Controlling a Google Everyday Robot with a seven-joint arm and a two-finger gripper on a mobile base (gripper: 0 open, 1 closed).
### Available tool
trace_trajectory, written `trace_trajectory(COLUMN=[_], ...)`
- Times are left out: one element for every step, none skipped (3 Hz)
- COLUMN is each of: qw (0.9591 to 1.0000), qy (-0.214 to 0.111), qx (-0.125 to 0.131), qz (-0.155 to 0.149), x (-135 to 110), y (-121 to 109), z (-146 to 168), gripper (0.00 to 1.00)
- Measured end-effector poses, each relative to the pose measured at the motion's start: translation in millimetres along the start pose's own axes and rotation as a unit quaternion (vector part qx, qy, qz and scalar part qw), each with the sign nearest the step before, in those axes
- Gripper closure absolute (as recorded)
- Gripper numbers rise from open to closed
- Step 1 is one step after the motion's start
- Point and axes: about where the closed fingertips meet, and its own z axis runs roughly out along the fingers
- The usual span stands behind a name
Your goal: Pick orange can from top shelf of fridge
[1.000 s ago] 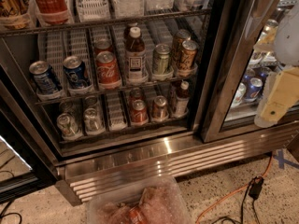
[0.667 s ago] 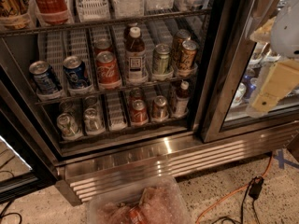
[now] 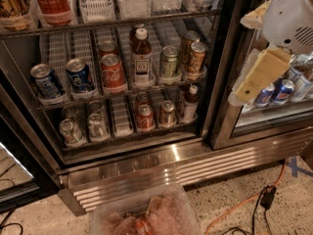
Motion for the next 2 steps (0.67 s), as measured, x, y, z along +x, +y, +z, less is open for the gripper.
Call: trace_trajectory(qw=[1.0,0.9996], qy=[0.0,-0.028], qx=[0.001,0.007], qz=[0.0,0.002], x=[0.1,-12.6], y=[0.0,-3.1], z=[-0.4,6.8], gripper=[0.0,0.0])
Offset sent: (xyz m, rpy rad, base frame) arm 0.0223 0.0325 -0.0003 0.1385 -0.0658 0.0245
